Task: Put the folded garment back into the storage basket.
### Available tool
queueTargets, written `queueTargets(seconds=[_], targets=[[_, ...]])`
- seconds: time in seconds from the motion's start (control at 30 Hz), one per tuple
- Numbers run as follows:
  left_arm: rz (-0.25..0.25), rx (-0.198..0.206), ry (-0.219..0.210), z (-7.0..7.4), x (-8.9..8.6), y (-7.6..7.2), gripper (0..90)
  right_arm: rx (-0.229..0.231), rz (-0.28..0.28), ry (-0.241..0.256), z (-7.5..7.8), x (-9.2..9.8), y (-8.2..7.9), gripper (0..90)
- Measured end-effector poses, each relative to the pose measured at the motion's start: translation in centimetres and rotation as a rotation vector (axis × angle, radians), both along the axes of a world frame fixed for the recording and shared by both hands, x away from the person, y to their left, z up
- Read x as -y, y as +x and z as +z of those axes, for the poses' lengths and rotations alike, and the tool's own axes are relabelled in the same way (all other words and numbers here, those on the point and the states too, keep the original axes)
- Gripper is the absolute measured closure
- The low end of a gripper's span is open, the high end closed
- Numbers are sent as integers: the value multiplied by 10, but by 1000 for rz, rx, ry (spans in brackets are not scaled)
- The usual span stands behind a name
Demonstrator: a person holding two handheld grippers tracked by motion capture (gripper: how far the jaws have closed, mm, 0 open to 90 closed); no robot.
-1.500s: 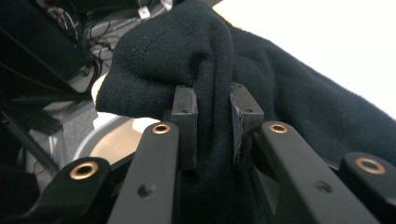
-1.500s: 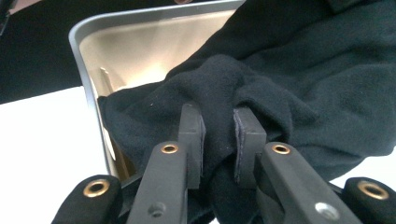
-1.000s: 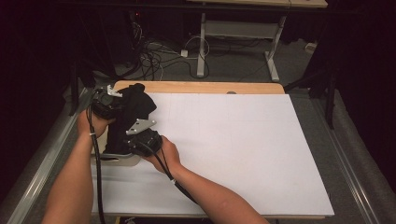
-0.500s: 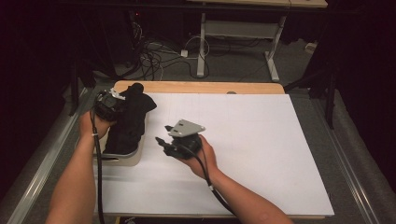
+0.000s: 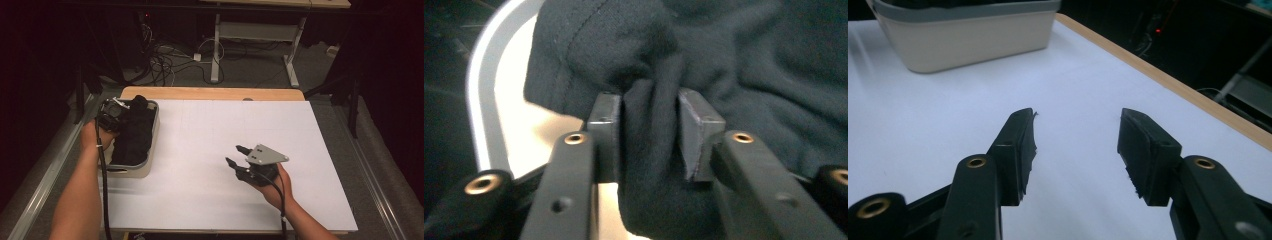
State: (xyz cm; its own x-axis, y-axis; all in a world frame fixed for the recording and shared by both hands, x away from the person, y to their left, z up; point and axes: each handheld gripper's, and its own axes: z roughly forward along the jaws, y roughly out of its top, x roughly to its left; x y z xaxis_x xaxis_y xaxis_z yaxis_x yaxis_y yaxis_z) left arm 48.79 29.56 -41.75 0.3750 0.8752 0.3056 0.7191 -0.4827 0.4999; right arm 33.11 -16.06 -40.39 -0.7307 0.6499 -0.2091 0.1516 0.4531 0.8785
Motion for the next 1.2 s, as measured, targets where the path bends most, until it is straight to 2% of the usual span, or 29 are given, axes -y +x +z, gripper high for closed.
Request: queueTargets(seconds=[0.07, 0.1, 0.17, 0.23, 0.27, 0.3, 0.4, 0.43, 0.53, 0.6, 0.63, 0.67, 0.7, 0.73, 0.77, 0.8, 0.83, 0.93, 0.97, 1.0, 1.13, 1.2], targets=[[14, 29, -29, 3, -1, -1, 604, 0, -23, 10, -1, 16, -5, 490], [26, 49, -49, 5, -1, -3, 549, -3, -31, 19, -2, 23, -7, 483], [30, 94, -109, 11, -3, -7, 487, -3, -57, 37, -6, 45, -15, 471], [38, 130, -142, 16, -4, -10, 457, -6, -63, 44, -6, 49, -17, 468], [29, 149, -166, 19, -4, -12, 431, -6, -79, 60, -7, 58, -21, 463], [24, 171, -185, 22, -3, -14, 431, -6, -79, 60, -7, 58, -21, 463], [16, 224, -206, 28, 1, -17, 442, -2, -83, 71, -6, 66, -26, 461], [14, 242, -195, 30, 5, -18, 462, -4, -76, 64, -7, 68, -29, 455], [31, 262, -192, 33, 9, -17, 465, -7, -73, 52, -9, 69, -33, 447], [26, 284, -195, 35, 12, -17, 531, -19, -65, 38, -14, 70, -38, 441], [27, 291, -190, 36, 13, -17, 584, -9, -64, 27, -18, 71, -43, 438], [9, 278, -195, 36, 15, -17, 584, -9, -64, 27, -18, 71, -43, 438], [-16, 261, -194, 35, 17, -16, 656, -4, -64, 34, -20, 72, -45, 438], [-36, 232, -174, 33, 21, -16, 705, 5, -67, 50, -22, 74, -48, 438], [-36, 232, -174, 33, 21, -16, 745, 5, -67, 50, -22, 74, -48, 438], [-52, 196, -176, 29, 23, -14, 782, 3, -55, 46, -22, 74, -49, 437], [-52, 196, -176, 29, 23, -14, 782, 3, -55, 46, -22, 74, -49, 437], [-50, 158, -168, 21, 25, -8, 782, -4, -47, 46, -24, 71, -48, 433], [-47, 125, -175, 13, 26, -3, 781, 4, -43, 30, -26, 68, -48, 432], [-47, 125, -175, 13, 26, -3, 781, 4, -43, 30, -26, 68, -48, 432], [-54, 60, -154, -3, 32, 6, 781, -5, -35, 16, -31, 64, -48, 432], [-53, 14, -112, -10, 35, 10, 780, 0, -31, -1, -34, 61, -49, 431]])
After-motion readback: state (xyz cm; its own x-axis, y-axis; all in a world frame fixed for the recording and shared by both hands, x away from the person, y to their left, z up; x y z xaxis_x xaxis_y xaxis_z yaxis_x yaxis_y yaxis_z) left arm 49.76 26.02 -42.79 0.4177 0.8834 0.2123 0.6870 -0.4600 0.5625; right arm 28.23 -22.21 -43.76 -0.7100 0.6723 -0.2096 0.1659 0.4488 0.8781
